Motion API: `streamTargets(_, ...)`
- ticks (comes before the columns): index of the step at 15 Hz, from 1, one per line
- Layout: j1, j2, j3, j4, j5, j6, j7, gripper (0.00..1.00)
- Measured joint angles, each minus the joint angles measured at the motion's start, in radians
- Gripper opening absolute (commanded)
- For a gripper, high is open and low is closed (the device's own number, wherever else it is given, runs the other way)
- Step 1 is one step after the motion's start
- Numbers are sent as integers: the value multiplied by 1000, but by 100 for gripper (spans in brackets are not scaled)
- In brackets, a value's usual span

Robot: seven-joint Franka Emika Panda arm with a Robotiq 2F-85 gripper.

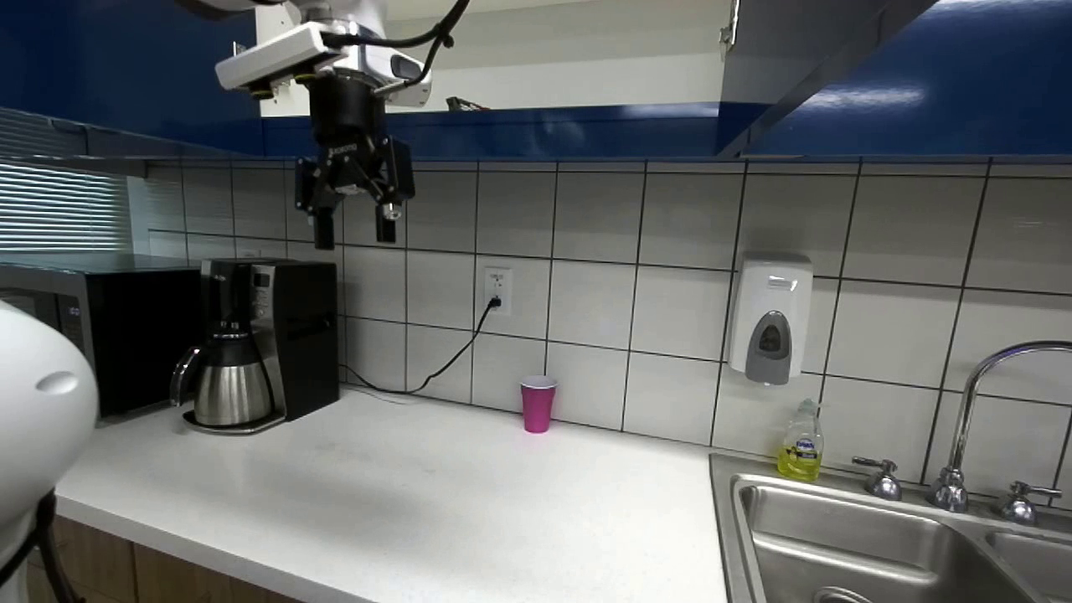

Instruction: Put the brown packet in the open cabinet.

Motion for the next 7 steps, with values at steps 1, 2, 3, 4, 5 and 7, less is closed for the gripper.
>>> streamTargets(1,2,-4,3,-29,-1,14,0,100)
streamTargets(2,3,-6,5,-54,-3,26,0,100)
streamTargets(3,4,-6,7,-75,-5,38,0,100)
streamTargets(4,5,-6,8,-95,-7,46,0,100)
streamTargets(5,5,-6,9,-111,-10,48,0,100)
streamTargets(7,5,-5,12,-137,-22,47,0,100)
